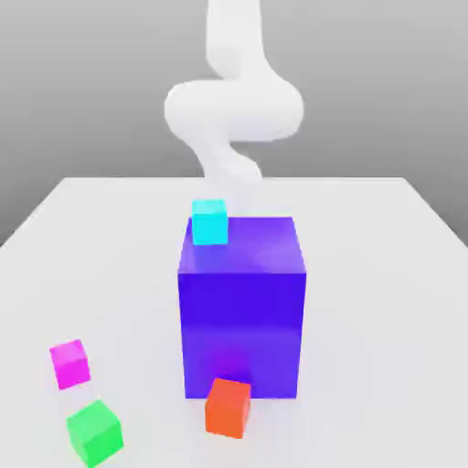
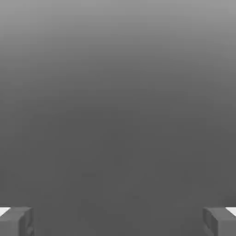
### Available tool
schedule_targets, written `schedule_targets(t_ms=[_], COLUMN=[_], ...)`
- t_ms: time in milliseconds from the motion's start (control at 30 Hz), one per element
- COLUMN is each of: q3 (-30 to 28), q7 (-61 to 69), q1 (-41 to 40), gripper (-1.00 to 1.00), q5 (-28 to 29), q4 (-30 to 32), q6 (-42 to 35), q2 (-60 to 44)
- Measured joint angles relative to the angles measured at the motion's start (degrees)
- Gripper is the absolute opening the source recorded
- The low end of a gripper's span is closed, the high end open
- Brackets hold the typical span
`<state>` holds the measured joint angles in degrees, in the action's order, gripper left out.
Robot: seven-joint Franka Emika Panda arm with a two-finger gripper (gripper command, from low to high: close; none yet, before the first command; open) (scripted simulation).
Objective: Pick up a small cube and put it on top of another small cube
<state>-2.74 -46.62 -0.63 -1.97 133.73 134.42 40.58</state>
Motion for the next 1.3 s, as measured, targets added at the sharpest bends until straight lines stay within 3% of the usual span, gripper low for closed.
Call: schedule_targets(t_ms=[500, 767, 900, 1033, 1067, 1300], q3=[-12.9, -18.0, -16.1, -10.0, -8.4, -8.1], q7=[-5.8, -14.1, -12.0, -7.7, -7.0, -6.9], q1=[-6.3, -12.9, -15.0, -19.9, -21.2, -21.5], gripper=[0.0, 0.0, 0.0, 0.0, -1.0, -1.0], q5=[-10.4, -8.6, -12.4, -18.1, -19.0, -19.2], q4=[11.7, 18.1, 17.8, 16.4, 16.1, 16.0], q6=[15.8, 24.8, 29.4, 34.0, 35.1, 35.3], q2=[-31.8, -47.3, -53.6, -59.8, -61.2, -61.5])
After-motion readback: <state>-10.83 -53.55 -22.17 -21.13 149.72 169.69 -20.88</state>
